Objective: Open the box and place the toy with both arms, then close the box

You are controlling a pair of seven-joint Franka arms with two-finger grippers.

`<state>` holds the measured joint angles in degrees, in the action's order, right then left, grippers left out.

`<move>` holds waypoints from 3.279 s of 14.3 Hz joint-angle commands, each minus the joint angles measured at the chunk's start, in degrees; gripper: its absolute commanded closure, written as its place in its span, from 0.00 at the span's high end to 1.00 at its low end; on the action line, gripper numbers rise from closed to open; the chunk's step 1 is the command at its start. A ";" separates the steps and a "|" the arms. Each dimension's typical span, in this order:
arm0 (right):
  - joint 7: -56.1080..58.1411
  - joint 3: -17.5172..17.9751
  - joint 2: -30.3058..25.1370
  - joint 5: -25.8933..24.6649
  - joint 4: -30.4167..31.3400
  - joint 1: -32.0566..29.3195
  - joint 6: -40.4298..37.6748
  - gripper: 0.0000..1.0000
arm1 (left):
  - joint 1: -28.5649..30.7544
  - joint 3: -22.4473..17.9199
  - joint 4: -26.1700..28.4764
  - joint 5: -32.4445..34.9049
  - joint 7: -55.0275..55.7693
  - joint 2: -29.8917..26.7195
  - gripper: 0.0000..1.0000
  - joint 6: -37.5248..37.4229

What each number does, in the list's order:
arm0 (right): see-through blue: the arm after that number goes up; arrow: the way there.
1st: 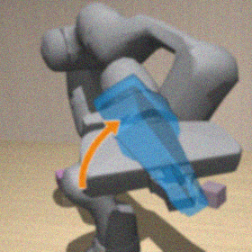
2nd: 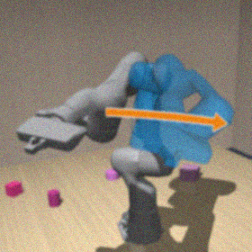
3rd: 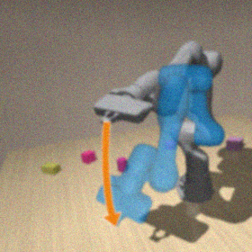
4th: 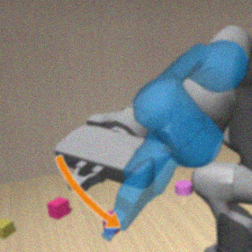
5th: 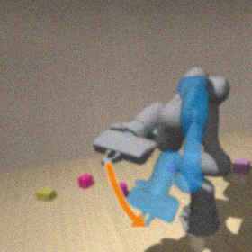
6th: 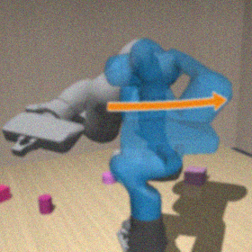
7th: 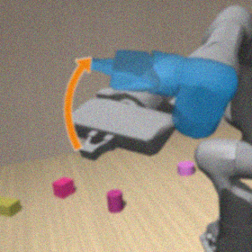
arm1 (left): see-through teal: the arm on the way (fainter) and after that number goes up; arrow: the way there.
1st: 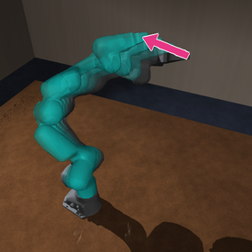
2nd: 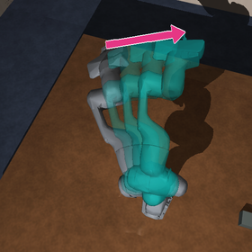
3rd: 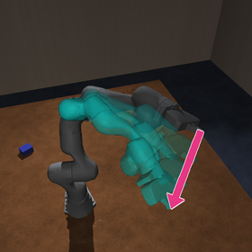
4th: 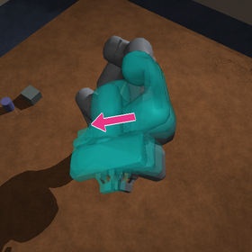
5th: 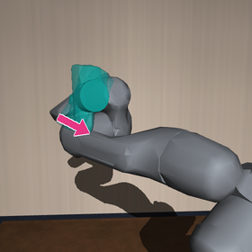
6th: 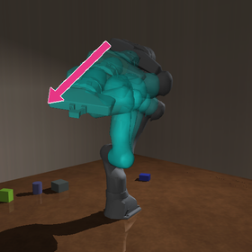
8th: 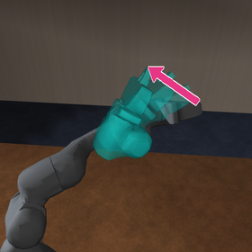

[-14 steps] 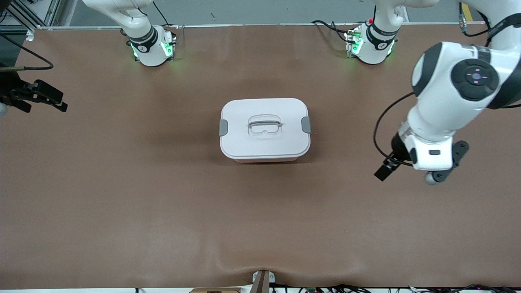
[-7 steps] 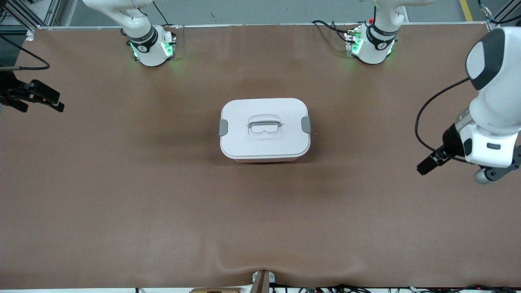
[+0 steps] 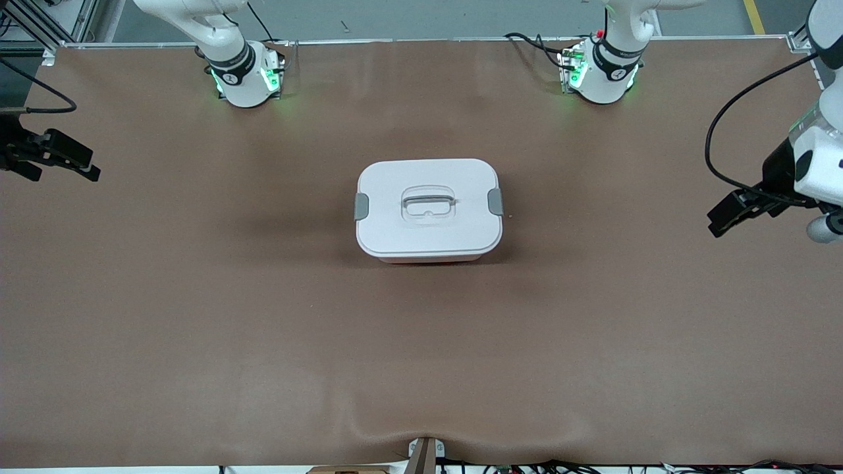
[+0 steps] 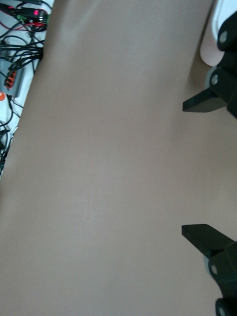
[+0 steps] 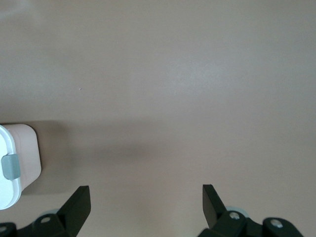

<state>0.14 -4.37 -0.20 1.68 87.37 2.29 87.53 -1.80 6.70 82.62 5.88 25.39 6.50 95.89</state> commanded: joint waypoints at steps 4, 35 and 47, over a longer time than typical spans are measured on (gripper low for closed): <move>-0.93 0.59 -0.24 -0.01 -0.53 -0.18 -0.34 1.00 | -0.58 -5.65 5.78 -7.02 -9.65 -8.06 1.00 -4.92; -0.75 0.68 0.02 -0.10 -0.53 -0.09 -0.08 1.00 | -0.40 -7.14 7.90 -4.91 -22.40 -11.07 1.00 -5.27; -0.75 0.77 0.11 -0.10 -0.36 0.26 -0.16 1.00 | -0.31 -7.14 7.73 -4.82 -21.79 -10.81 1.00 -5.27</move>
<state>0.13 -3.77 -0.12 1.68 87.33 2.53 87.61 -2.11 -0.33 91.22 0.22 4.11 -4.72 90.75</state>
